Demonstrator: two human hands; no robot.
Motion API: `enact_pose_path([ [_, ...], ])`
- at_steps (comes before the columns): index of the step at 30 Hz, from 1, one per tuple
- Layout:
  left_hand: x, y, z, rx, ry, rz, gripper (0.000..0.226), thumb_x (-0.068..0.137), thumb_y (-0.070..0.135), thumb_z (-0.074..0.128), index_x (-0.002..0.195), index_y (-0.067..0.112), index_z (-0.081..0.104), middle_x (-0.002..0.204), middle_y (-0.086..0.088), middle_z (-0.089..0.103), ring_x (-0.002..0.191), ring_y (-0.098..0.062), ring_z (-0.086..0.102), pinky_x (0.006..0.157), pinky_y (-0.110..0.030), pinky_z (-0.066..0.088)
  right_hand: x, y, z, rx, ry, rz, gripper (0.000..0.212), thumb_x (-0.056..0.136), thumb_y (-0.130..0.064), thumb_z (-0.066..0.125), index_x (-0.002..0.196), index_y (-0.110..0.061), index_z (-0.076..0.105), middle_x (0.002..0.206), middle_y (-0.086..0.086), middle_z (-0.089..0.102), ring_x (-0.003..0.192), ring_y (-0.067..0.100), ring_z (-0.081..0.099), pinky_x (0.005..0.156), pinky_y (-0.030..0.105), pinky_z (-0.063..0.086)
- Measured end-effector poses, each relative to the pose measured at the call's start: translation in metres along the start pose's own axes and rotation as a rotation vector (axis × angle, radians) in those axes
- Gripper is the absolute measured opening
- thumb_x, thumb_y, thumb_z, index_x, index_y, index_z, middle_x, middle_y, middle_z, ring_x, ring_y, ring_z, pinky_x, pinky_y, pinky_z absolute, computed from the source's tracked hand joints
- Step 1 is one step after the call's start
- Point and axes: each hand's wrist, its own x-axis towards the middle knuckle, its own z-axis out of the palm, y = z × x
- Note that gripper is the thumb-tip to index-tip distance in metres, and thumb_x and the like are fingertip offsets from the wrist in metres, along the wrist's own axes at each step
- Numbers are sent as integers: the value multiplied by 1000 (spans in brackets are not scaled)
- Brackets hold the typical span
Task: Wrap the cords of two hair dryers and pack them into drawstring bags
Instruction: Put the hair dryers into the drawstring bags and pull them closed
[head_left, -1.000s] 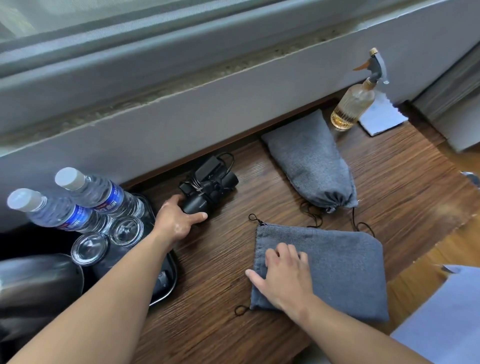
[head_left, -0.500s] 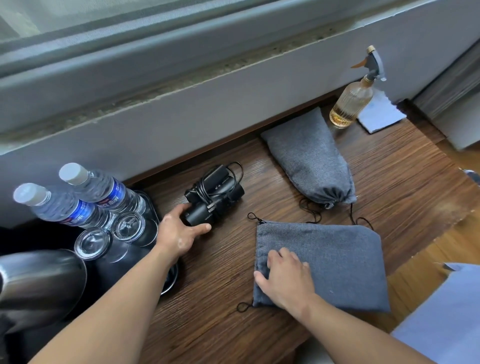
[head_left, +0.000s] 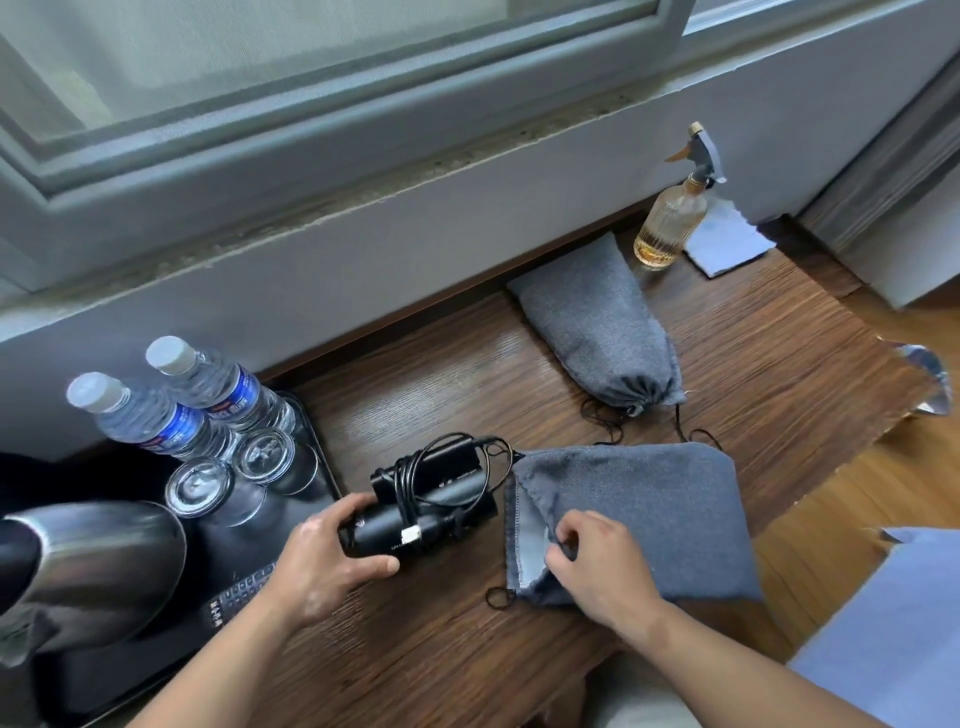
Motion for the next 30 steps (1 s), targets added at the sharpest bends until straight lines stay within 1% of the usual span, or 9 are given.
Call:
enact_pose_path([
  [3, -12, -1, -1, 40, -42, 46, 93, 58, 40, 97, 141, 30, 56, 141, 2, 62, 126, -13, 56, 109, -30, 44, -6, 5, -9, 127, 38, 39, 12, 81, -38, 68, 76, -29, 62, 70, -11, 66, 71, 6, 61, 69, 26, 50],
  [5, -15, 1, 1, 62, -69, 68, 92, 59, 37, 98, 141, 29, 57, 137, 6, 63, 122, -8, 55, 106, -22, 41, -10, 7, -16, 197, 53, 50, 13, 81, -35, 72, 73, -30, 63, 66, -11, 67, 66, 4, 63, 66, 23, 50],
  [9, -13, 7, 8, 113, -109, 127, 91, 59, 36, 97, 140, 30, 57, 135, 9, 63, 121, -5, 56, 100, -14, 38, -15, 11, -27, 261, 84, 30, 14, 83, -33, 74, 72, -29, 65, 66, -11, 68, 71, -1, 64, 61, 14, 47],
  [12, -11, 15, 14, 114, -146, 143, 90, 63, 36, 95, 143, 33, 53, 138, 11, 58, 119, -3, 52, 105, -17, 38, -17, 12, -35, 280, 124, 14, 14, 83, -32, 73, 72, -29, 65, 65, -10, 68, 69, -1, 63, 60, 13, 47],
  [15, -7, 22, 17, 127, -180, 157, 91, 63, 42, 94, 143, 37, 51, 146, 9, 56, 130, -9, 52, 115, -29, 38, -20, 11, -41, 240, 132, -12, 12, 84, -35, 71, 74, -32, 65, 66, -13, 68, 66, 1, 64, 64, 21, 53],
  [18, -3, 28, 19, 145, -193, 177, 91, 63, 48, 92, 144, 37, 51, 147, 7, 56, 134, -10, 51, 113, -26, 39, -25, 13, -42, 179, 110, -70, 9, 85, -38, 67, 79, -30, 66, 69, -15, 67, 69, 2, 64, 66, 25, 56],
  [23, 1, 39, 25, 106, -180, 168, 93, 63, 53, 91, 145, 34, 51, 149, 3, 55, 132, -14, 53, 105, -26, 41, -32, 18, -38, 147, 110, -127, 13, 85, -41, 64, 80, -29, 64, 69, -16, 65, 69, 3, 62, 66, 25, 54],
  [26, 2, 44, 31, 104, -179, 167, 93, 63, 54, 91, 145, 33, 52, 150, 2, 55, 135, -17, 52, 109, -30, 41, -34, 18, -38, 142, 103, -147, 14, 86, -42, 63, 80, -29, 63, 69, -17, 63, 69, 1, 61, 66, 22, 53],
  [30, 1, 51, 42, 113, -188, 197, 91, 64, 51, 91, 144, 33, 53, 148, 5, 56, 136, -14, 51, 109, -27, 38, -30, 17, -41, 154, 144, -127, 14, 85, -42, 63, 80, -29, 64, 67, -16, 64, 69, 3, 62, 67, 25, 54],
])
